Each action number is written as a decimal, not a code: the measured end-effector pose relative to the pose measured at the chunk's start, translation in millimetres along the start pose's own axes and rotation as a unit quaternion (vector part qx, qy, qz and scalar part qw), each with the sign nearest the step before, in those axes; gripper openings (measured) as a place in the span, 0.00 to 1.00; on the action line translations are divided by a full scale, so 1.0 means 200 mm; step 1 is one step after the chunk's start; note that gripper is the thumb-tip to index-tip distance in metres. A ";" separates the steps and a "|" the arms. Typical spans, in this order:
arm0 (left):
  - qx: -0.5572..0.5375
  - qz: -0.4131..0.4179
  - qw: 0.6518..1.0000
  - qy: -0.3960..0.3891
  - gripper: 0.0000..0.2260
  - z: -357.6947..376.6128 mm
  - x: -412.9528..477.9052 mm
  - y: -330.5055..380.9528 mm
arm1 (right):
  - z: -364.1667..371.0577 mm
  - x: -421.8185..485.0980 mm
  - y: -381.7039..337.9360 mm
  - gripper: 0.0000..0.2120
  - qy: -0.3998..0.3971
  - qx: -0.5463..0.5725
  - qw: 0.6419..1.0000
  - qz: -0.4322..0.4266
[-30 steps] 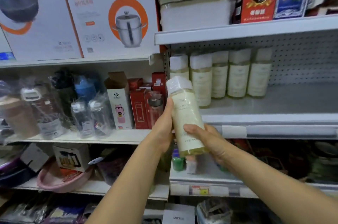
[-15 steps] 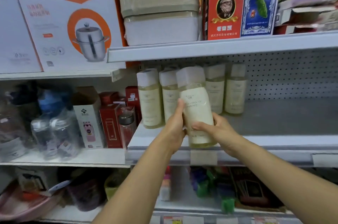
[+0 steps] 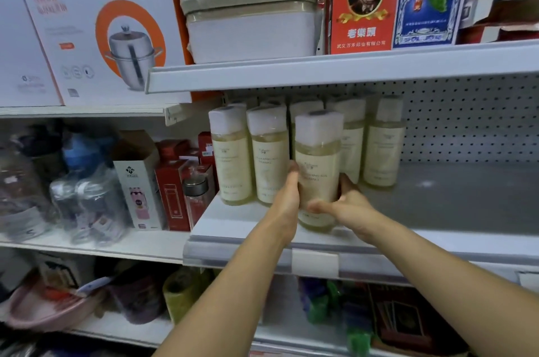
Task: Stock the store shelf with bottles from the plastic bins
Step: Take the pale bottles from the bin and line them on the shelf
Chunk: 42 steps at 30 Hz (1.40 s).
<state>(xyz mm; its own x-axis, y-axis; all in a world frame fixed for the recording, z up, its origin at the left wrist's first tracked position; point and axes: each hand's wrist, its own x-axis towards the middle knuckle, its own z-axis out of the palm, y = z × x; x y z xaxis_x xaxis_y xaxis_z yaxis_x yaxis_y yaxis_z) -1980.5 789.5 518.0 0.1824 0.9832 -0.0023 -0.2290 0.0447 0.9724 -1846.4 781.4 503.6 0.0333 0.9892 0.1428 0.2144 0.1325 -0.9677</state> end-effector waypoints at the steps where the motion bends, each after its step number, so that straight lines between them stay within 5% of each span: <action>1: -0.009 0.003 1.000 0.006 0.25 0.00 0.01 -0.01 | 0.01 0.02 0.00 0.42 0.007 -0.013 1.000 0.001; 9: 0.007 -0.028 0.999 0.040 0.17 -0.04 0.09 -0.13 | 0.03 0.18 -0.02 0.42 0.016 -0.051 0.998 0.012; 24: 0.012 -0.019 0.999 0.048 0.22 -0.04 0.08 -0.14 | 0.08 0.21 -0.06 0.38 0.034 -0.092 0.993 0.060; 31: -0.106 -0.091 0.983 0.118 0.06 -0.09 -0.02 -0.03 | 0.15 0.15 -0.06 0.39 0.145 -0.166 0.970 0.104; 33: -0.141 -0.105 0.978 0.115 0.05 -0.13 -0.08 0.00 | 0.18 0.09 -0.08 0.35 0.195 -0.172 0.962 0.081; 36: -0.180 -0.092 0.972 0.118 0.06 -0.22 -0.21 0.04 | 0.27 -0.03 -0.14 0.16 0.229 -0.138 0.964 0.012; 42: -0.204 -0.056 0.966 0.148 0.10 -0.52 -0.49 0.04 | 0.62 -0.28 -0.26 0.04 0.149 -0.038 0.981 -0.117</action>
<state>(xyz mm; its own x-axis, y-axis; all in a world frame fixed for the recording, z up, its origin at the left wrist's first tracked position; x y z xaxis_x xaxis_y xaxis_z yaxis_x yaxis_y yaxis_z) -2100.6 711.9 501.4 -0.0387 0.9730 -0.2276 -0.5924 0.1611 0.7894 -1979.4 726.7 519.5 0.2555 0.8689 0.4240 0.3222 0.3370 -0.8847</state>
